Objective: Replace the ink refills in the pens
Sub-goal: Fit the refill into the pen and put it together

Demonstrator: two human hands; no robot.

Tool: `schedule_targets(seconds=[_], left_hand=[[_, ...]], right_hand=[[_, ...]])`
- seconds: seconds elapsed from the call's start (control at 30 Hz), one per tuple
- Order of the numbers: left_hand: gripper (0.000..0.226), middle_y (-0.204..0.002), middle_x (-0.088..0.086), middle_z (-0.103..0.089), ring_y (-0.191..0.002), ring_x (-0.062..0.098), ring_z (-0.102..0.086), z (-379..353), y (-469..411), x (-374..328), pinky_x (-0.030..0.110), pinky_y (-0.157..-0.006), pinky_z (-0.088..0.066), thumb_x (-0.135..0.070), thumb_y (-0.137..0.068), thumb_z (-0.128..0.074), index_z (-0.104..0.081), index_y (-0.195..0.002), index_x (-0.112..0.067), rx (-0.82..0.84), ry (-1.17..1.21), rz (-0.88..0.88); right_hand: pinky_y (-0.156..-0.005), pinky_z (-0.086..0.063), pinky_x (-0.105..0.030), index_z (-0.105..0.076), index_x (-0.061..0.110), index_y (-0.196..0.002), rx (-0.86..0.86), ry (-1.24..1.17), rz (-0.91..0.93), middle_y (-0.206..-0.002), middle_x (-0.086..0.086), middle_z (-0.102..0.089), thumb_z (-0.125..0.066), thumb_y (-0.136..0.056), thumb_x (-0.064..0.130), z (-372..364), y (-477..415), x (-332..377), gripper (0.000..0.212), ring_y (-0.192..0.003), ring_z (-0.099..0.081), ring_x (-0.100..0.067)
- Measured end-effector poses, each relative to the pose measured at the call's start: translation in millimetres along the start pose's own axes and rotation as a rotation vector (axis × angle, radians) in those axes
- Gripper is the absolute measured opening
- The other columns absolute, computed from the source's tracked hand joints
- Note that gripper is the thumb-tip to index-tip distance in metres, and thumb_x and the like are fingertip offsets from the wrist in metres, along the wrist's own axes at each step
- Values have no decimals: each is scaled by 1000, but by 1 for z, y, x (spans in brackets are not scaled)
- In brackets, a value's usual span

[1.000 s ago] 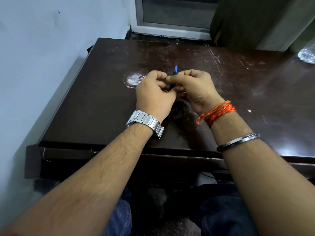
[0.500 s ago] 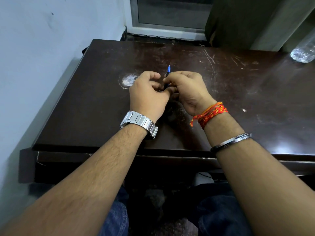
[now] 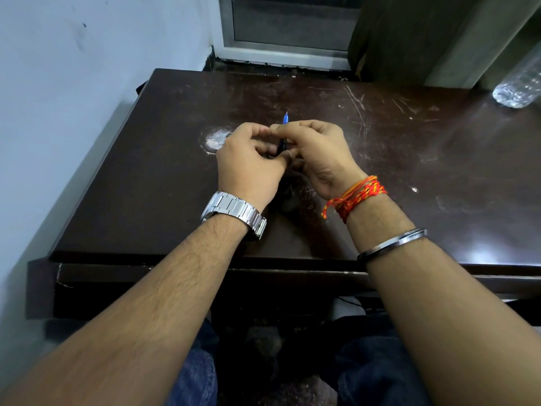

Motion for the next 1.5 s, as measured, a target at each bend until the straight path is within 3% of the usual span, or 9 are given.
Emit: schedule_targets(seconds=[0.13,0.4,0.5,0.77,0.9,1.0,1.2,1.37,1.5], left_hand=[[36,-66,-13,-66,-63,0,-67,0,0,0,17,-63,-56,-18,-64,-87,-61,-89,-24,14,8,3],[40,-66,-13,-65,-59,-4,-64,2,0,-1,11,-58,-52,-19,-63,-89,-61,-91,-22,17,18,18],[38,-67,-12,-66,-59,-3,-64,2,0,-2,12,-58,-52,-16,-63,-88,-62,-91,-22,20,17,6],[32,-62,-17,-64,-58,-11,-63,3,-1,-1,4,-54,-46,-22,-66,-86,-63,-88,-23,9,53,39],[12,-62,-8,-72,-64,0,-69,-2,-5,5,25,-67,-59,-32,-68,-81,-71,-70,-25,113,73,155],[12,-67,-2,-75,-66,14,-71,-2,-7,8,37,-70,-60,-29,-66,-85,-77,-70,-21,189,165,288],[10,-81,15,-75,-66,22,-70,1,-4,3,26,-55,-54,-16,-72,-83,-74,-74,-16,286,374,465],[5,-72,9,-73,-59,20,-71,5,-5,-2,26,-51,-55,-9,-86,-68,-72,-85,-7,337,521,575],[9,-76,9,-75,-63,20,-73,6,-5,-2,27,-52,-56,-8,-88,-64,-72,-88,-6,363,498,571]], right_hand=[[-41,-40,-19,-67,8,-75,4,-6,20,-63,-7,-62,-73,-78,-2,-1,0,1,12,-39,-50,-5],[-43,-39,-21,-68,10,-68,16,8,22,-63,-7,-62,-70,-78,0,0,-4,-1,14,-40,-48,-7],[-47,-47,-24,-65,8,-72,19,1,43,-68,-13,-66,-77,-74,-1,0,-3,-4,15,-45,-57,-11],[-54,-41,-23,-72,4,-87,31,2,18,-81,-13,-68,-69,-83,3,1,-5,-2,5,-52,-50,-8],[-51,-40,-21,-72,7,-81,25,-13,7,-77,-8,-70,-67,-84,4,2,-6,0,7,-56,-54,-8],[-45,-41,-17,-71,9,-79,45,-13,14,-76,-7,-70,-68,-85,4,3,-4,0,8,-47,-57,-4],[-44,-44,-22,-72,6,-80,5,-2,16,-76,-11,-69,-77,-80,9,3,-5,-4,6,-49,-57,-7],[-41,-44,-21,-72,3,-84,58,-73,-38,-58,0,-64,-68,-88,12,1,-3,0,10,-43,-53,-9],[-39,-38,-17,-71,-1,-91,93,-59,-43,-72,-4,-70,-61,-92,7,-1,-1,0,13,-49,-45,-9]])
Point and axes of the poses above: each hand's wrist, its own y-axis away from the middle knuckle, its own z-axis out of the back of the hand, x = y × z, the point moved 2 cm from there along -y, towards the middle knuckle
